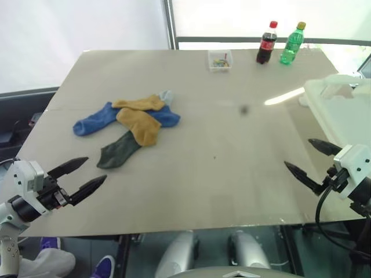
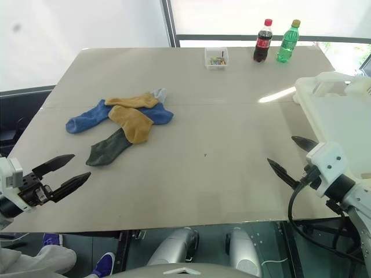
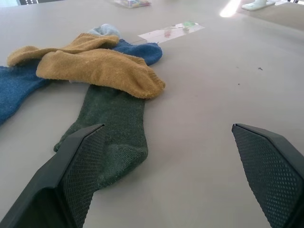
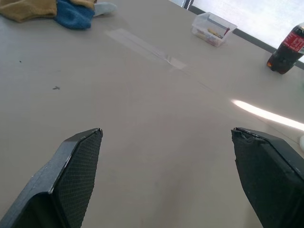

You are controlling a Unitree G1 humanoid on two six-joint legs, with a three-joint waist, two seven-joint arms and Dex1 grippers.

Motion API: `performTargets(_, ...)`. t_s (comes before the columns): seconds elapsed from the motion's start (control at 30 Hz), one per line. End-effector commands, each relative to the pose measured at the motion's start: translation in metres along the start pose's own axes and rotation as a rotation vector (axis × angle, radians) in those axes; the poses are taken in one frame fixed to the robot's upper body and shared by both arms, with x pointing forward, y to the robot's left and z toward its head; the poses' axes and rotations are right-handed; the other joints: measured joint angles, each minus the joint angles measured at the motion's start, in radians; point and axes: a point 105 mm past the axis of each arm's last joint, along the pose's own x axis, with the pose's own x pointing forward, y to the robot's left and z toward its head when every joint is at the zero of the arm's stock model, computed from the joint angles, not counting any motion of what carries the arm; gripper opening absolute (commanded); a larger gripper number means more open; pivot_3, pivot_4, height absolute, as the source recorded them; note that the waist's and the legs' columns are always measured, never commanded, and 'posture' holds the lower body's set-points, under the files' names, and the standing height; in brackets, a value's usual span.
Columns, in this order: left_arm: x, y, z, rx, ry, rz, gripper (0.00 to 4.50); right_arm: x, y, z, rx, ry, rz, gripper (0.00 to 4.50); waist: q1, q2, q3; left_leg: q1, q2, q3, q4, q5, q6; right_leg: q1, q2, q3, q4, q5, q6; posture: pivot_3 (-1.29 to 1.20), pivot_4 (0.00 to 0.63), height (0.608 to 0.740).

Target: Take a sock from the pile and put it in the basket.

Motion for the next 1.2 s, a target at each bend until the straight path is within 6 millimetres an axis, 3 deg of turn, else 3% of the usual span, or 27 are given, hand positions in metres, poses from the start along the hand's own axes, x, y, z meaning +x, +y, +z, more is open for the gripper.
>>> performTargets(0.03, 0.002, -0.002, 0.009, 0.022, -0.026, 0.004, 4.5, -0.001, -0.001, 0.011, -0.03, -0.034, 0.0, 4.47, 0.0, 0.0, 0.0, 0.0, 0.0, 0.0, 0.0, 0.0, 0.0, 0.0, 0.0, 0.0, 0.0, 0.0, 0.0, 0.0, 0.15, 0.74)
performTargets(0.37, 0.023, -0.013, 0.01, -0.016, -0.044, -0.019, 4.5, 0.008, 0.008, 0.014, -0.022, -0.075, 0.031, 4.47, -0.001, 0.0, 0.0, 0.0, 0.0, 0.0, 0.0, 0.0, 0.0, 0.0, 0.0, 0.0, 0.0, 0.0, 0.0, 0.0, 0.15, 0.74)
performTargets(0.53, 0.043, -0.017, 0.018, -0.02, -0.062, 0.03, 4.5, 0.017, 0.015, 0.018, -0.011, -0.102, 0.065, 4.47, 0.0, 0.0, 0.0, 0.0, 0.0, 0.0, 0.0, 0.0, 0.0, 0.0, 0.0, 0.0, 0.0, 0.0, 0.0, 0.0, 0.15, 0.74)
performTargets(0.67, 0.06, -0.011, 0.013, 0.012, 0.028, 0.188, 4.5, 0.028, 0.021, 0.023, -0.006, -0.132, 0.107, 4.47, 0.001, 0.0, 0.0, 0.0, 0.0, 0.0, 0.0, 0.0, 0.0, 0.0, 0.0, 0.0, 0.0, 0.0, 0.0, 0.0, 0.15, 0.74)
performTargets(0.8, 0.069, -0.013, 0.005, -0.078, 0.123, 0.226, 4.5, 0.036, 0.032, 0.027, -0.017, -0.151, 0.154, 4.47, -0.001, 0.0, 0.0, 0.0, 0.0, 0.0, 0.0, 0.0, 0.0, 0.0, 0.001, 0.0, 0.0, 0.0, 0.0, 0.0, 0.15, 0.74)
performTargets(0.9, 0.074, 0.0, 0.005, -0.177, 0.167, 0.266, 4.5, 0.043, 0.038, 0.03, -0.012, -0.177, 0.169, 4.47, 0.001, 0.0, 0.0, 0.0, 0.0, -0.001, 0.0, 0.0, 0.0, 0.0, 0.001, 0.0, 0.001, 0.0, 0.0, 0.0, 0.15, 0.74)
performTargets(1.07, 0.085, 0.029, 0.019, -0.315, 0.089, 0.368, 4.5, 0.055, 0.043, 0.03, -0.011, -0.2, 0.184, 4.47, 0.0, 0.0, 0.0, 0.0, -0.001, -0.002, 0.001, 0.0, -0.001, 0.0, 0.002, -0.002, 0.002, 0.001, 0.001, 0.0, 0.15, 0.74)
performTargets(1.2, 0.107, 0.049, 0.014, -0.452, 0.079, 0.491, 4.5, 0.063, 0.045, 0.031, -0.018, -0.223, 0.175, 4.47, 0.0, 0.0, 0.0, 0.0, -0.001, -0.001, 0.001, 0.003, -0.005, -0.001, 0.002, -0.002, 0.002, 0.001, 0.001, 0.0, 0.15, 0.74)
